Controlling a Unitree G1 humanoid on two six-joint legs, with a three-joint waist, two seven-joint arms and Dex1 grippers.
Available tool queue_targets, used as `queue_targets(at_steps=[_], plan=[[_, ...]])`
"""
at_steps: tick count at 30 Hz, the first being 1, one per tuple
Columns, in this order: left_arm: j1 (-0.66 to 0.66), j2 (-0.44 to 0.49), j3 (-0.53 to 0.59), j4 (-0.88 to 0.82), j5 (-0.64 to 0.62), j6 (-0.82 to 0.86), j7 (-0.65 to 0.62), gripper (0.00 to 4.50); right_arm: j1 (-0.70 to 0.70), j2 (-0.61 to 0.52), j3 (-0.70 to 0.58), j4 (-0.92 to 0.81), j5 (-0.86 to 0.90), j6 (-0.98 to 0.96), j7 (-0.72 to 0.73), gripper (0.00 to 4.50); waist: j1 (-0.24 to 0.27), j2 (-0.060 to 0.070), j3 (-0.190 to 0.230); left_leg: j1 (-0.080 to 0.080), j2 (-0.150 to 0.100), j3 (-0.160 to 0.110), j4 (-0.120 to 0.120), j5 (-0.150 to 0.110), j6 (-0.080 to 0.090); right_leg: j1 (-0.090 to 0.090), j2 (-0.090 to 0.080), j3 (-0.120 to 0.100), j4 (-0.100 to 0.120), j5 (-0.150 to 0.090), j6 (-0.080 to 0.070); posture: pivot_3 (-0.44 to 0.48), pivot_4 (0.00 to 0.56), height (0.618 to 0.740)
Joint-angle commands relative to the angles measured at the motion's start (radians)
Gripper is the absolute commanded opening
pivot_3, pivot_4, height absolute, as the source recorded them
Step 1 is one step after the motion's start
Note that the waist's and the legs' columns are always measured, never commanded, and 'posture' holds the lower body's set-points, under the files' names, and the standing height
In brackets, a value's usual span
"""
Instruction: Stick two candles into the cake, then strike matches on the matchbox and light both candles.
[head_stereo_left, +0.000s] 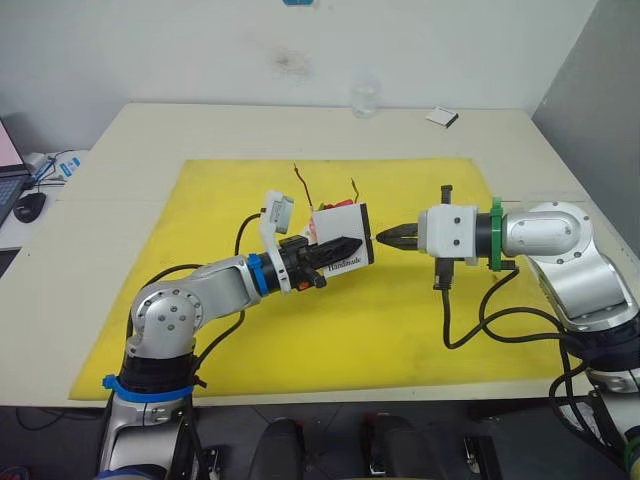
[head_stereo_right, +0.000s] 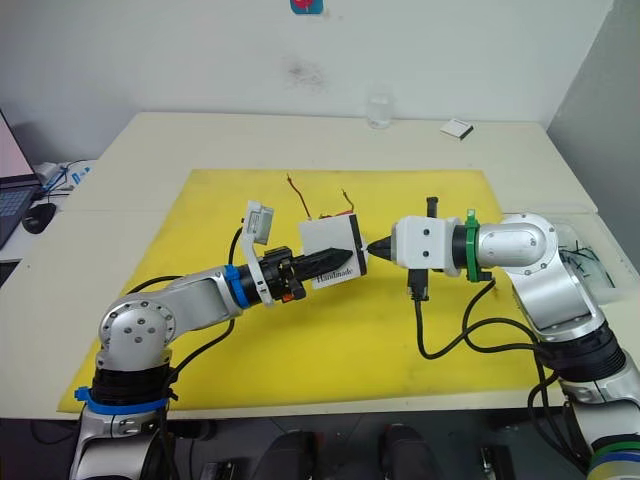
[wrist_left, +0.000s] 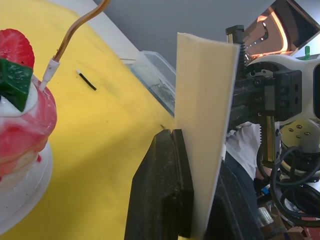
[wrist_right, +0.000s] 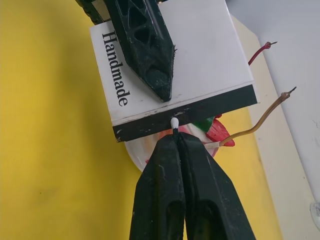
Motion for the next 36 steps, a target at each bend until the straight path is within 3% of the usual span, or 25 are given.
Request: queue_targets(at_steps=[1,14,16,17,19,22,26,29,33,36], plan=[[-0.016,-0.004,0.012,-0.025,-0.015,0.002,-0.008,0.00,-0.030,0.005,-0.001,-0.011,-0.003,-0.014,0.000,0.02,0.000,0.000,0.000,0.000,0.000,0.000,0.000,0.000,0.000,0.000,0.000,0.000,0.000,0.000,0.000,0.000,0.150,0.740],[-0.038,-0.019,0.026,-0.022,-0.029,-0.002,-0.027,0.00,-0.026,0.013,0.066,0.014,-0.026,-0.055,0.051,0.02,0.000,0.000,0.000,0.000,0.000,0.000,0.000,0.000,0.000,0.000,0.000,0.000,0.000,0.000,0.000,0.000,0.150,0.740],[-0.109,-0.055,0.092,0.043,-0.148,-0.016,0.036,0.00,0.066,-0.078,0.147,-0.029,-0.032,-0.048,0.182,0.02,0.003,0.000,0.000,0.000,0.000,0.000,0.000,0.000,0.000,0.000,0.000,0.000,0.000,0.000,0.000,0.000,0.150,0.740],[-0.148,-0.047,0.117,0.069,-0.180,-0.010,0.041,0.00,0.131,-0.178,0.168,-0.043,-0.036,-0.088,0.280,0.02,0.018,-0.002,0.001,0.000,0.000,-0.001,0.000,0.000,0.000,0.000,0.000,-0.001,0.000,0.000,0.000,0.000,0.150,0.740],[-0.187,0.004,0.152,0.107,-0.222,0.021,0.047,0.00,0.191,-0.315,0.104,-0.055,0.036,-0.065,0.386,0.02,0.035,-0.003,0.002,-0.003,0.000,-0.004,0.001,0.000,0.000,0.001,0.000,-0.005,-0.002,0.000,0.000,0.000,0.150,0.740],[-0.095,0.100,0.168,0.047,-0.271,0.081,0.036,0.00,0.125,-0.370,-0.043,-0.079,0.214,0.120,0.395,0.02,-0.001,0.007,0.006,0.001,0.000,0.003,0.001,0.000,0.000,-0.001,-0.002,0.003,0.000,0.000,0.000,0.000,0.150,0.740],[0.083,0.136,0.162,-0.081,-0.359,0.083,0.087,0.00,-0.024,-0.297,-0.111,-0.148,0.355,0.383,0.273,0.02,-0.028,0.001,0.008,0.008,0.001,0.004,0.001,0.000,0.000,0.001,-0.002,0.013,0.001,0.002,0.003,0.000,0.150,0.740],[0.164,0.145,0.141,-0.141,-0.360,0.064,0.096,0.00,-0.091,-0.186,-0.132,-0.163,0.389,0.504,0.125,0.02,-0.019,-0.004,0.009,0.006,0.004,-0.001,0.000,0.000,0.000,0.001,0.000,0.002,0.002,0.002,-0.001,0.000,0.150,0.740],[0.292,0.156,0.128,-0.195,-0.295,0.034,0.072,0.00,-0.180,0.021,-0.132,-0.125,0.384,0.554,-0.077,0.02,-0.007,-0.002,0.010,0.004,0.003,-0.001,0.000,0.000,0.000,0.001,0.000,0.002,0.002,0.003,-0.005,0.000,0.150,0.740],[0.317,0.154,0.126,-0.204,-0.285,0.001,0.074,0.00,-0.188,0.063,-0.119,-0.124,0.376,0.560,-0.112,0.02,0.001,-0.003,0.010,0.001,0.002,0.000,0.001,0.000,0.000,-0.001,-0.001,0.002,0.000,0.003,-0.005,0.000,0.150,0.740]])
